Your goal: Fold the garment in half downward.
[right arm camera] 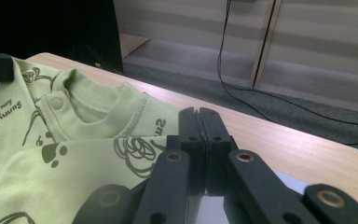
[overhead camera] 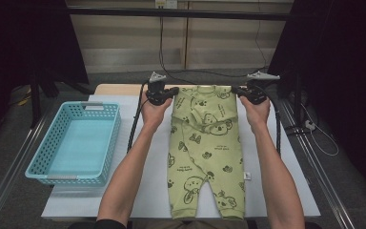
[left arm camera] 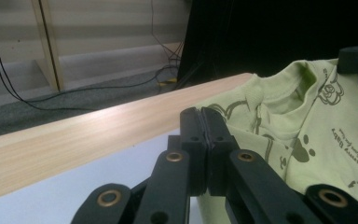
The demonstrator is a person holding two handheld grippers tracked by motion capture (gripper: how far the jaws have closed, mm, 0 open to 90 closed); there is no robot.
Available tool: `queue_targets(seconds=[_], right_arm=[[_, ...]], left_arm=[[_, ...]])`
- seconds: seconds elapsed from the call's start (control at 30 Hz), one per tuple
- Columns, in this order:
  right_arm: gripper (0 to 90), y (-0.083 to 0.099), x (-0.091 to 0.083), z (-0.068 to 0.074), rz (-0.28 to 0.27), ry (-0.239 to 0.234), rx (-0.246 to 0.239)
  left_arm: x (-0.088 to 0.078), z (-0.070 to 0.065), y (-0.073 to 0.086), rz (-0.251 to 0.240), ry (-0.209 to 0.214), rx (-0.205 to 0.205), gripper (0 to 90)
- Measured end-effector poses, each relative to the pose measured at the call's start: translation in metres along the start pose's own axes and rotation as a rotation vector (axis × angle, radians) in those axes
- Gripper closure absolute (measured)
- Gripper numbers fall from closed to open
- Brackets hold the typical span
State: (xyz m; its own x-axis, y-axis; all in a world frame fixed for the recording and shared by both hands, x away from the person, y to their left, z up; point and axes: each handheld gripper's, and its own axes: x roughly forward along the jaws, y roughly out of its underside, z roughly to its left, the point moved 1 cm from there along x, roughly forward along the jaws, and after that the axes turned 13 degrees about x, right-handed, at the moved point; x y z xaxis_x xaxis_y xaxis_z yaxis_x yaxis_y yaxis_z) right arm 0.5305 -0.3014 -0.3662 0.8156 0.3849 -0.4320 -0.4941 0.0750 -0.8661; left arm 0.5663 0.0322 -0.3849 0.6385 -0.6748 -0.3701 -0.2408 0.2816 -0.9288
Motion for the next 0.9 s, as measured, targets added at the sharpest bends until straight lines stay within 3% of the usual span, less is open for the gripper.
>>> queue_targets(seconds=[0.37,0.57,0.9], right_arm=[[89.6,-0.014,-0.002,0.004,-0.012,0.017,-0.015],[89.6,-0.026,-0.009,0.006,-0.05,-0.001,-0.008],[89.6,-0.008,-0.006,0.004,-0.012,-0.005,-0.02]], left_arm=[[0.0,0.003,-0.017,-0.013,-0.013,0.011,89.0],[-0.005,0.001,-0.026,-0.033,-0.022,0.015,89.0],[-0.004,-0.003,-0.011,0.006,0.003,0.024,89.0]])
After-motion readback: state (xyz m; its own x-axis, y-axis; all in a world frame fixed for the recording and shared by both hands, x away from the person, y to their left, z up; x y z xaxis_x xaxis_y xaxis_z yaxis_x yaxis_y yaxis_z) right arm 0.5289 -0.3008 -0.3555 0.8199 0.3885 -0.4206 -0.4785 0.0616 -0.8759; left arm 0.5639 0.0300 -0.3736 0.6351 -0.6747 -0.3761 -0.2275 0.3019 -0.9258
